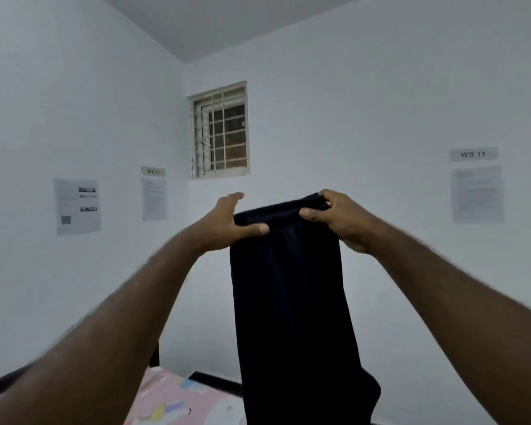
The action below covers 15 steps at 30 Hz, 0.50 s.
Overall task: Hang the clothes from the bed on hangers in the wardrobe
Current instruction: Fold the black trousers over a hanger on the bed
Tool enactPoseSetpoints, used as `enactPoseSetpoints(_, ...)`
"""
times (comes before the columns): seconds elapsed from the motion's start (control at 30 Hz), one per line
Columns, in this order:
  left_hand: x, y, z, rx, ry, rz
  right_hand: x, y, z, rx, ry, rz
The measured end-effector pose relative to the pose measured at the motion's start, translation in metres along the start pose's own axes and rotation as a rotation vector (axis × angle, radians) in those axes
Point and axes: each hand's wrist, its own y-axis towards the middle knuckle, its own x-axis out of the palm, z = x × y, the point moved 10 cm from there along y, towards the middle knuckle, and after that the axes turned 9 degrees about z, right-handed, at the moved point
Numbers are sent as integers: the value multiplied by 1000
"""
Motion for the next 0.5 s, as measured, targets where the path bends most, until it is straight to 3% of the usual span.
enactPoseSetpoints(0.1,53,-33,13,168,125,-158,34,-41,41,21,-56,-140)
enactPoseSetpoints(0.2,112,-63,-13,124,61,-370,60,-78,79,49,-92,-239)
enactPoseSetpoints(0.3,139,-83,-46,47,58,-380,64,-108,120,134,-42,-236)
enactPoseSetpoints(0.4,163,-102,-61,99,153,-378,51,-143,178,282,89,-161)
enactPoseSetpoints(0.5,180,-118,-74,112,186,-372,25,-199,274,542,-7,-68)
